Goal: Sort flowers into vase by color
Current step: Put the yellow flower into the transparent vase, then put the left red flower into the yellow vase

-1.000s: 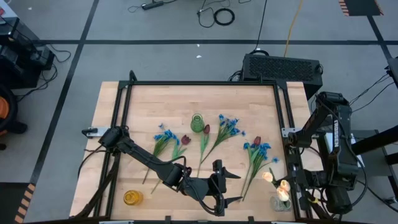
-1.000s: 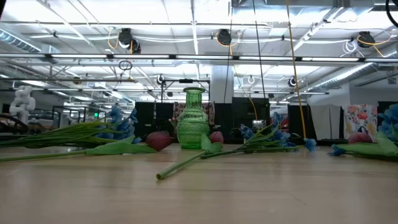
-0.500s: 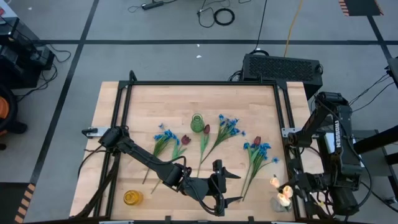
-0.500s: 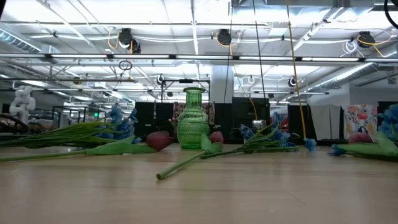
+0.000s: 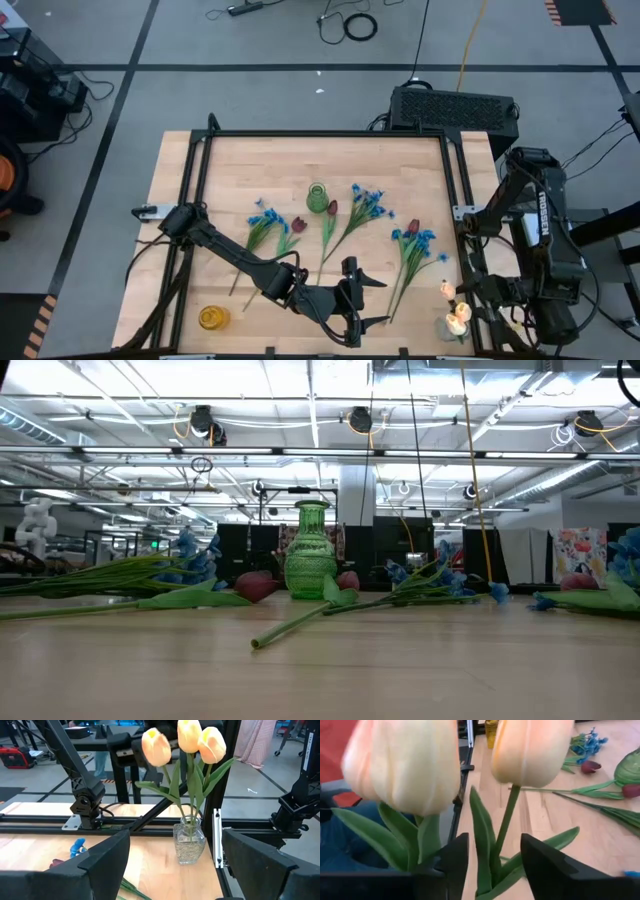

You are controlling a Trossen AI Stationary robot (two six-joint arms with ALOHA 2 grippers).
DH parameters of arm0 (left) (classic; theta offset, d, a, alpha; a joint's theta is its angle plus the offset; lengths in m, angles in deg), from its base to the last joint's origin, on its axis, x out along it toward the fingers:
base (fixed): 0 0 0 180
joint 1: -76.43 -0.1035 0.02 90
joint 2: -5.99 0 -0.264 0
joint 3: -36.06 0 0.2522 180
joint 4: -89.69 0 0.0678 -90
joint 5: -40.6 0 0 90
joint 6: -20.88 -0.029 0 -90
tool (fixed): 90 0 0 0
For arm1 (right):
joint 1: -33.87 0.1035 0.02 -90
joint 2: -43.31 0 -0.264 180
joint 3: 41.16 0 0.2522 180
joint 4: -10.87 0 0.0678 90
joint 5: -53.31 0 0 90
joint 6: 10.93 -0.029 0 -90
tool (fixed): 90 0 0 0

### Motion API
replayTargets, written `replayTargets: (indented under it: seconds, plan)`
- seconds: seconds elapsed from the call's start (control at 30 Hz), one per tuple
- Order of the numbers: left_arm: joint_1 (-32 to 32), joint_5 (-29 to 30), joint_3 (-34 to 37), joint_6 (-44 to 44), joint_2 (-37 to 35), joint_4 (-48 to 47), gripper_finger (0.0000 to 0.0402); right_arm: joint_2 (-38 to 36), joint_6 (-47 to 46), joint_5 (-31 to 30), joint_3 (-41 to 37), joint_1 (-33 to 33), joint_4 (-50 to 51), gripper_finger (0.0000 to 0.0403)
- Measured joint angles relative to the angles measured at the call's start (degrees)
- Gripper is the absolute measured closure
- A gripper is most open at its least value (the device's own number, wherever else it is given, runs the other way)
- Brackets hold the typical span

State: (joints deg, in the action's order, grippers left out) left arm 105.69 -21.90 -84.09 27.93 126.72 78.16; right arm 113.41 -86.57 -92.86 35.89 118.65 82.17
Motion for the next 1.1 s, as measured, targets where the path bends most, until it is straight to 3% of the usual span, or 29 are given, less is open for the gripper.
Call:
replayTargets:
  seconds: [0.3,0.47,0.63,0.87,1.1]
  plan:
    - [0.0,-0.1,0.0,0.0,0.0,-0.2,0.0080,-2.2,4.4,1.0,6.7,0.0,3.4,0.0211]
    - [0.0,-0.5,0.0,0.0,0.0,-0.2,0.0080,-2.7,6.6,-1.4,10.8,0.0,7.8,0.0211]
    - [0.0,-0.5,0.0,-0.1,0.0,-0.2,0.0080,-2.4,9.3,-1.7,10.8,0.0,9.3,0.0211]
    - [0.0,-0.6,0.0,-0.4,0.0,-0.2,0.0080,-2.0,4.2,7.2,8.7,-0.4,11.0,0.0211]
    - [0.0,-0.7,0.0,-0.3,0.0,-0.2,0.0080,-2.0,-8.0,15.4,8.7,-0.4,21.5,0.0211]
